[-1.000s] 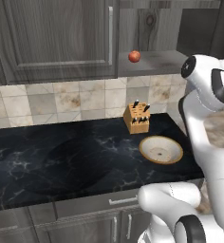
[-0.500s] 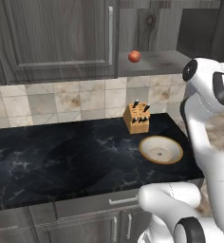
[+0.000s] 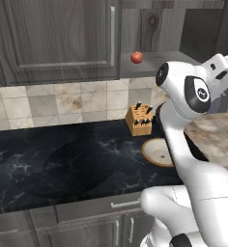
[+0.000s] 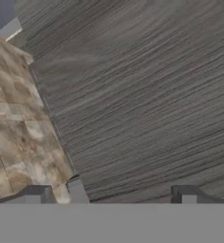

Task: Open the cabinet. Pick the peach and peach from the cabinet and place them into the bowl. Then close the cabinet.

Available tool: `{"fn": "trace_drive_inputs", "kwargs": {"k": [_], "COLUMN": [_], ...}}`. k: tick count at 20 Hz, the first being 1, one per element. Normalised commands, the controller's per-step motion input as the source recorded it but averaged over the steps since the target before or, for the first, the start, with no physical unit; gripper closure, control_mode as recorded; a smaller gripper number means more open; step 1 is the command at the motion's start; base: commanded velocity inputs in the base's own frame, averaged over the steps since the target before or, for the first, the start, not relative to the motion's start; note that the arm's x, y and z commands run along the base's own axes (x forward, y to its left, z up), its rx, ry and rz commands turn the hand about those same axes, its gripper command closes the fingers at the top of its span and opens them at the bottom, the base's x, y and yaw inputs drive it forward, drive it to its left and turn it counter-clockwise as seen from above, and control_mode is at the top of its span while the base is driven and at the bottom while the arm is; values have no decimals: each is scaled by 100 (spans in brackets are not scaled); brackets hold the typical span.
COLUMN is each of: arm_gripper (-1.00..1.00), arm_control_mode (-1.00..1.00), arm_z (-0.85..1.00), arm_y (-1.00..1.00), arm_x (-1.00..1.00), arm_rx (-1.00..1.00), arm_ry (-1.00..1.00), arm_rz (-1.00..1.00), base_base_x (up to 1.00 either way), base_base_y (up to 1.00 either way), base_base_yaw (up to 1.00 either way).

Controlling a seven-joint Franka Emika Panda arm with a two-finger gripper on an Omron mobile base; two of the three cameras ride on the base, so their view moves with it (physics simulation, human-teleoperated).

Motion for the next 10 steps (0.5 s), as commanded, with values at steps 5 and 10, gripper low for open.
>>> {"fn": "trace_drive_inputs", "kwargs": {"k": [5, 10], "arm_gripper": [-100, -100], "arm_control_mode": [-100, -100], "arm_z": [0, 0], "arm_y": [60, 43], "arm_x": [-41, -12], "arm_rx": [0, 2], "arm_ry": [5, 2], "arm_rz": [11, 8], "base_base_x": [0, 0], "base_base_y": [0, 0], "base_base_yaw": [0, 0]}}
